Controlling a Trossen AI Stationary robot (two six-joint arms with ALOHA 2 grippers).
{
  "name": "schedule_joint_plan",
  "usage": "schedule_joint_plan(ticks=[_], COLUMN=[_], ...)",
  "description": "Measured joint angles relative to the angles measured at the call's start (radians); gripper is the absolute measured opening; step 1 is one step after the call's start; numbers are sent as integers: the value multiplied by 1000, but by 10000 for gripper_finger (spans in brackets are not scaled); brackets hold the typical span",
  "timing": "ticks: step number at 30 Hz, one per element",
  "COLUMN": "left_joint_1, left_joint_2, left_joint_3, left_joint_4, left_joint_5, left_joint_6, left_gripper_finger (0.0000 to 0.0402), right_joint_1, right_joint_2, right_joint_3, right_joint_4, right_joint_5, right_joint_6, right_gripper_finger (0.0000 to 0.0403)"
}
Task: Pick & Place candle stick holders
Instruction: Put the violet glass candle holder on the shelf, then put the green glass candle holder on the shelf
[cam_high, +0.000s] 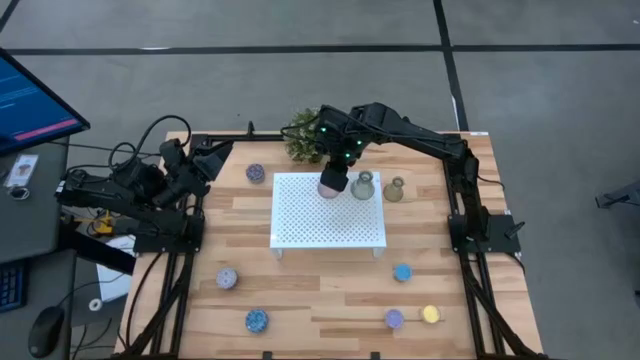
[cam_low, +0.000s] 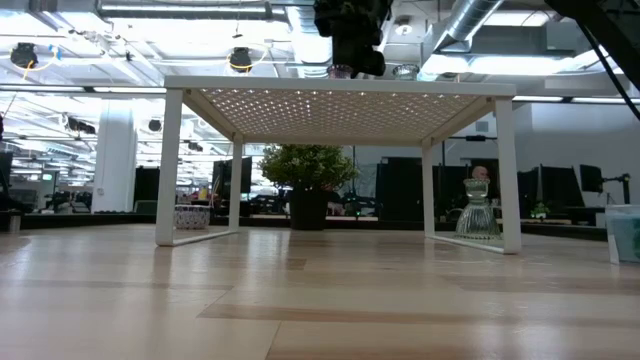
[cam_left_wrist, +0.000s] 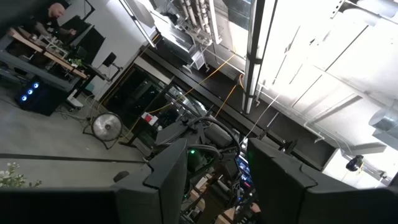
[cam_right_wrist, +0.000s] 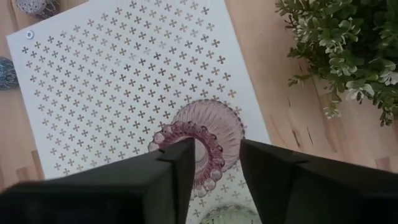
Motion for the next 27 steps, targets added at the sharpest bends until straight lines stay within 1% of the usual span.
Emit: schedule_joint_plan(ticks=[6,10,16,20,23,27], left_joint_1=[0,0,0,0,0,0], left_joint_2=[0,0,0,0,0,0], left_joint_3=[0,0,0,0,0,0], left_joint_4=[0,0,0,0,0,0], left_joint_5=[0,0,0,0,0,0], left_joint_6=[0,0,0,0,0,0], left_gripper_finger=[167,167,167,167,167,167], right_joint_1=[0,0,-7,-7,-7,-7], right_joint_2=[0,0,0,0,-4,-8], right_joint_3=[0,0,0,0,0,18], right_joint_4=[9,35,36,36,36,23], right_joint_5=[6,50,52,51,50,50], right_joint_6=[0,-2,-2,-2,-3,-16], right_gripper_finger=[143,140,129,131,146,183])
